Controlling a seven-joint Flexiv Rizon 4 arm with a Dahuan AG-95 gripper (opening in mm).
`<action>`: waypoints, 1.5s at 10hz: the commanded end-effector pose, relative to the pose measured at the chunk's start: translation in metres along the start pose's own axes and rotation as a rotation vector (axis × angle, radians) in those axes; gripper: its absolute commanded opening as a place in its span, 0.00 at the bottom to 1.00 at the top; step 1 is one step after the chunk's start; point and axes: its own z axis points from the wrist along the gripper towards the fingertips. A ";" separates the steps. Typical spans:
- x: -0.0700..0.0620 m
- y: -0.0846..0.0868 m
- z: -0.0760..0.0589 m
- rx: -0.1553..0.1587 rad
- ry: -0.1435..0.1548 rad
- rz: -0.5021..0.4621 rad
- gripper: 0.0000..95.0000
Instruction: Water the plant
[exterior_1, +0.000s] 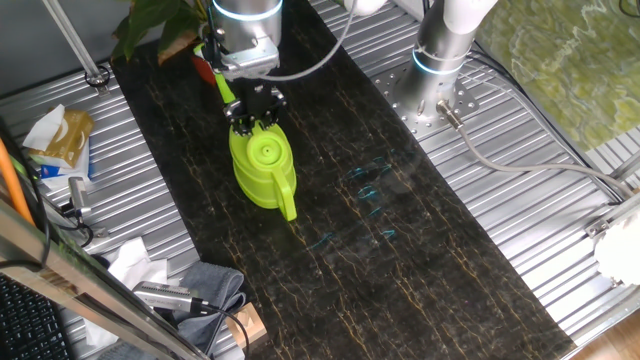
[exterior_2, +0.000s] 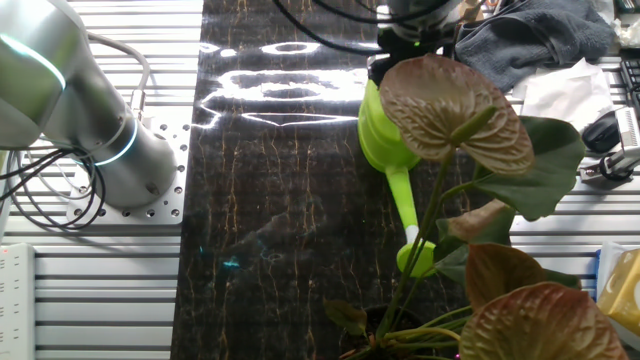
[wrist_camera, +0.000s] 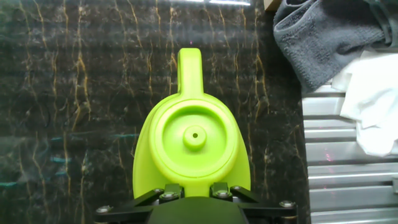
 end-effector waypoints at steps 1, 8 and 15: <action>0.005 0.004 -0.005 0.003 -0.007 -0.001 0.00; 0.019 0.006 -0.013 0.015 -0.038 0.010 0.00; 0.030 0.006 -0.017 0.026 -0.078 0.019 0.00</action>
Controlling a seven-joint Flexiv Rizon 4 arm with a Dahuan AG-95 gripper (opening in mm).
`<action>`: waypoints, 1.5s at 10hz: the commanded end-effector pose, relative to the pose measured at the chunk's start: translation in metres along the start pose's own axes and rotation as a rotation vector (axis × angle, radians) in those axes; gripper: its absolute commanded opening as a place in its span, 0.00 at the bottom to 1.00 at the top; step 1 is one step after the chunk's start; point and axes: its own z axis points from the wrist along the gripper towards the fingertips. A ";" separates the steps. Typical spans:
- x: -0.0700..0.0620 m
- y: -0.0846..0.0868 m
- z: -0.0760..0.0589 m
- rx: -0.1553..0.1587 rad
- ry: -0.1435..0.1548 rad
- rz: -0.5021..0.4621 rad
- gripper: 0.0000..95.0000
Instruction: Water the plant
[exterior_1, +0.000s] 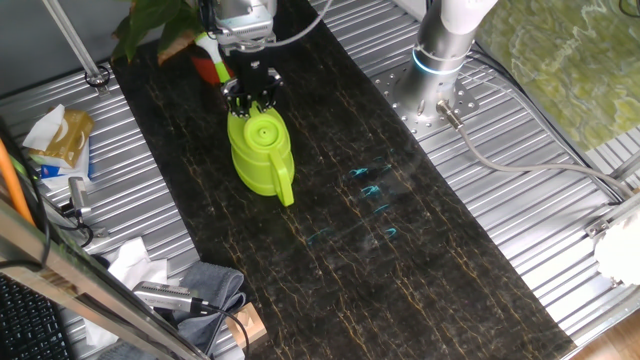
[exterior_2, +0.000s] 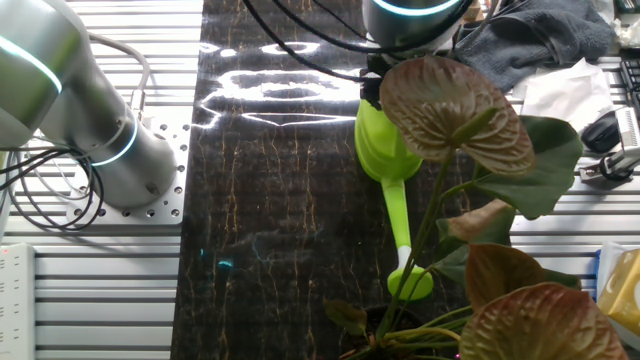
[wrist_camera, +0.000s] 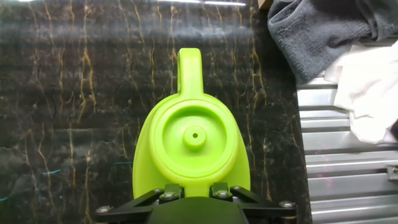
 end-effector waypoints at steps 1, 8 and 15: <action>0.002 0.001 -0.004 0.004 -0.008 0.004 0.00; 0.014 0.003 -0.009 0.010 -0.027 0.015 0.00; 0.014 0.003 -0.009 0.032 -0.067 0.017 0.00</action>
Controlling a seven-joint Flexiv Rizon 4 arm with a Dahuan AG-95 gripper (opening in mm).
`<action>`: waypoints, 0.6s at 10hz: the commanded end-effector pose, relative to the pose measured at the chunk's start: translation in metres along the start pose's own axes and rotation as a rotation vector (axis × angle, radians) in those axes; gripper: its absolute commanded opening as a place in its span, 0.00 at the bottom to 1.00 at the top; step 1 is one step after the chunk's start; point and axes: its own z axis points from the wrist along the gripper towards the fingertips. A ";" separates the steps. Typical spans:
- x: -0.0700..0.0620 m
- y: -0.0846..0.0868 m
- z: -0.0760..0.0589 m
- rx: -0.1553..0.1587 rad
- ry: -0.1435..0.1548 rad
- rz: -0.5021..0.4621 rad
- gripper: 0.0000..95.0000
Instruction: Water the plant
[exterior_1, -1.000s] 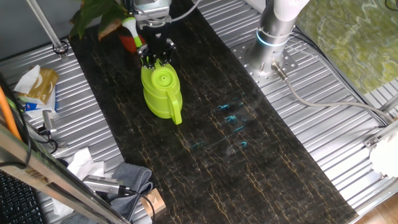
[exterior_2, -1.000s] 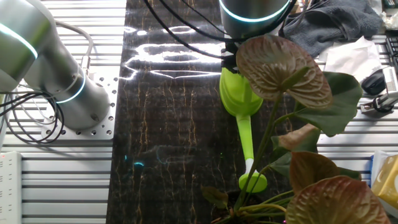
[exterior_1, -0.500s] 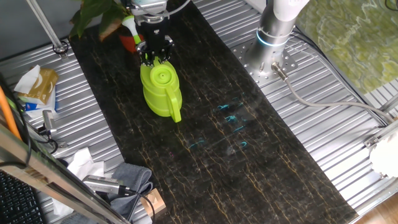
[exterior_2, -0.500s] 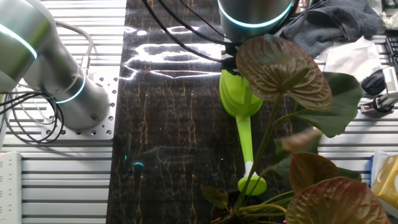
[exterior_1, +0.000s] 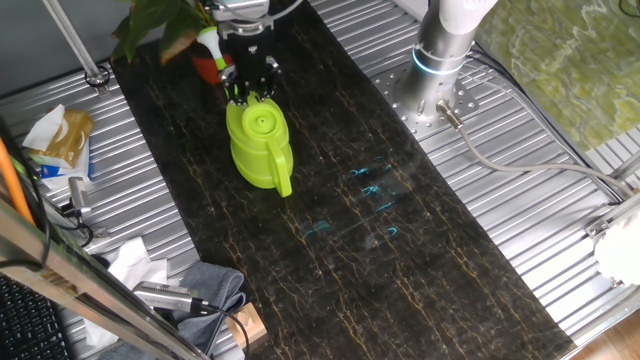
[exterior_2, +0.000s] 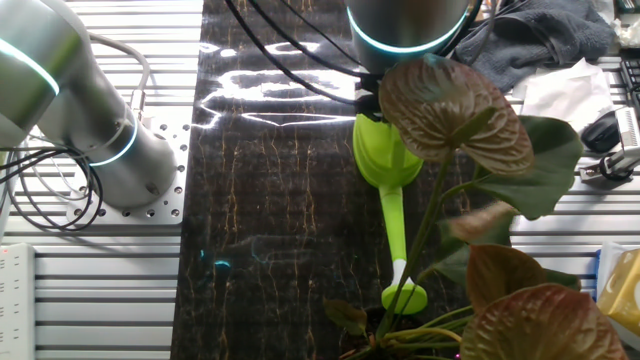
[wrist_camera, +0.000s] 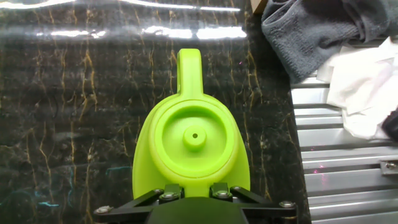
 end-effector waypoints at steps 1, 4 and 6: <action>-0.001 0.000 0.000 0.006 -0.004 -0.002 0.00; 0.000 0.000 -0.001 0.021 -0.024 -0.006 0.00; 0.002 0.000 -0.002 0.026 -0.041 -0.003 0.00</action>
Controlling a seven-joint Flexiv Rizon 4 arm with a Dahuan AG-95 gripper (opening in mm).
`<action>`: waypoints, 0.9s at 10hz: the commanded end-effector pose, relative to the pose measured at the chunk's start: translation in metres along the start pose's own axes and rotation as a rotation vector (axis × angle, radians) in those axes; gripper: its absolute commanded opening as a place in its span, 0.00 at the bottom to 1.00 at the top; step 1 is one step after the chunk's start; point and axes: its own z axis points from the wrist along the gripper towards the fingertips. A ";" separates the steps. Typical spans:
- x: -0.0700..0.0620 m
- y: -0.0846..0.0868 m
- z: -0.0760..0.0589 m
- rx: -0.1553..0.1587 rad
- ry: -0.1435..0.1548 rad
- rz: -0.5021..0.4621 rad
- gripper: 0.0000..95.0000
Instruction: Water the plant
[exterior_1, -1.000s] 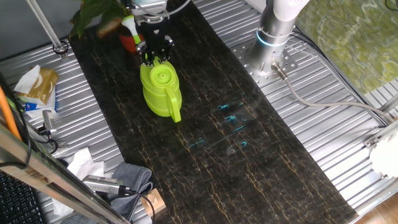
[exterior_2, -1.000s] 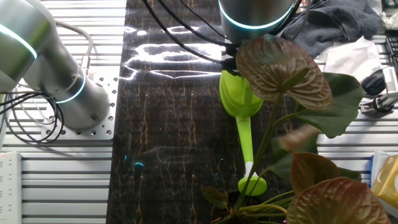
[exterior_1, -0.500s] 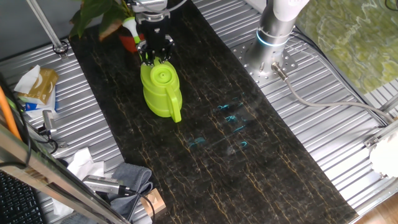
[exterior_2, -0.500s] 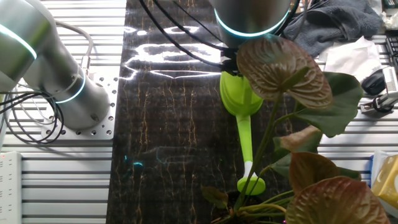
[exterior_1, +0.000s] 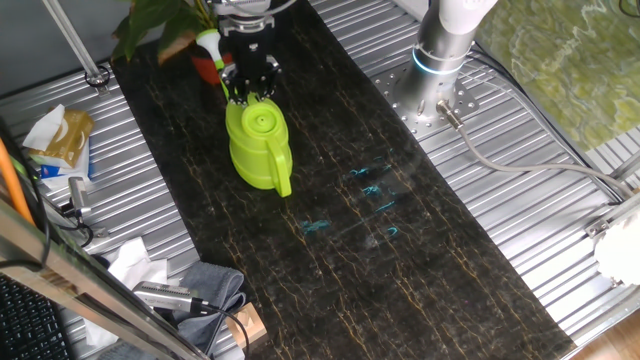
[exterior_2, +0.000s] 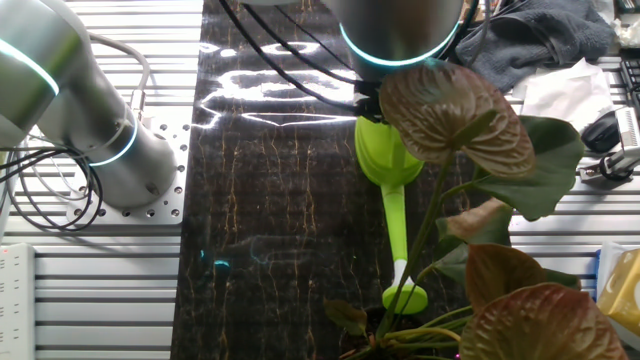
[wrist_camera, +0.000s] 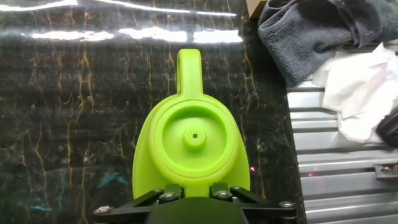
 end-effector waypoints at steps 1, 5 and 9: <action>0.000 -0.001 -0.002 0.004 -0.019 0.004 0.00; 0.003 -0.002 -0.005 0.012 -0.050 0.011 0.00; 0.007 -0.002 -0.008 0.018 -0.078 0.021 0.00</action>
